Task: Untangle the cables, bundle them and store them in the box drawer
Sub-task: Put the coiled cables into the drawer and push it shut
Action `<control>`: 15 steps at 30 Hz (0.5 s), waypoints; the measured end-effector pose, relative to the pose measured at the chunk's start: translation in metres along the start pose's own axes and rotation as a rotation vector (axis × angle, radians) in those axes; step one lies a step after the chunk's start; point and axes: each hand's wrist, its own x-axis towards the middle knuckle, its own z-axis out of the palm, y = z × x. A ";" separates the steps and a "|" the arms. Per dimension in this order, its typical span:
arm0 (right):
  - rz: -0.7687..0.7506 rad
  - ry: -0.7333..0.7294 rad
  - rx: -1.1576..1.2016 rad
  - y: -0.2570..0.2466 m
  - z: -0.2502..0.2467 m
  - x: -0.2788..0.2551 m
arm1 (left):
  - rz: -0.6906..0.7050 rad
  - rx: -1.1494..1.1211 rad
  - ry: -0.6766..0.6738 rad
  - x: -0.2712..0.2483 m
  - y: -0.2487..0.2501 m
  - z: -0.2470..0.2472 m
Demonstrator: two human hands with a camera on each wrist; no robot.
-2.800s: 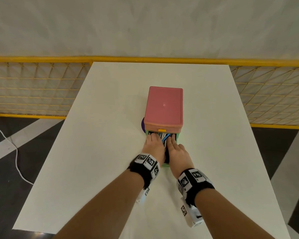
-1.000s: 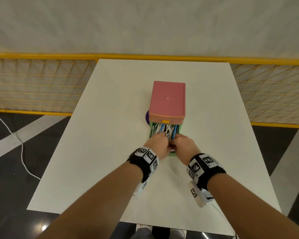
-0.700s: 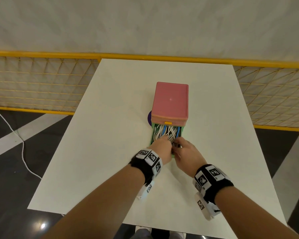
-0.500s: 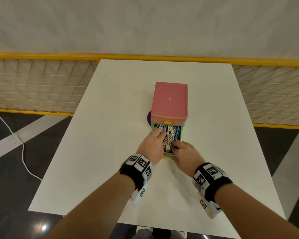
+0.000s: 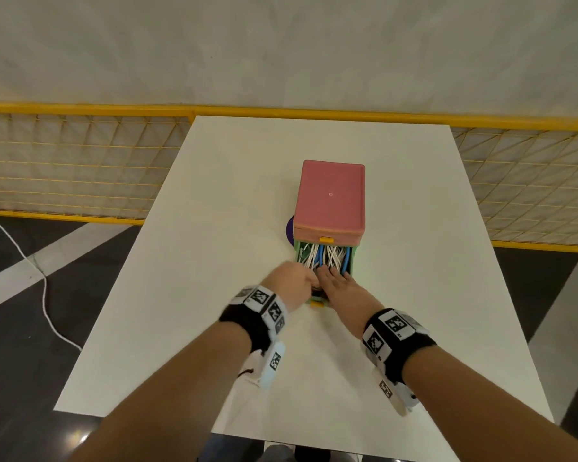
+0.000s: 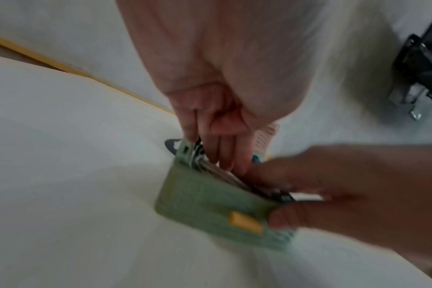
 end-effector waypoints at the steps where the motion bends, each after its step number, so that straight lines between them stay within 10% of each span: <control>1: 0.013 -0.015 -0.053 -0.002 0.002 0.000 | -0.030 -0.071 0.122 -0.001 -0.003 -0.011; 5: 0.043 -0.038 -0.126 -0.012 0.002 -0.003 | 0.203 -0.009 0.473 0.016 0.003 -0.043; 11: 0.046 -0.048 -0.081 -0.017 0.004 -0.004 | 0.117 0.291 -0.064 0.062 0.032 -0.053; 15: 0.071 0.041 0.060 -0.018 -0.003 -0.017 | 0.093 0.341 -0.121 0.066 0.029 -0.051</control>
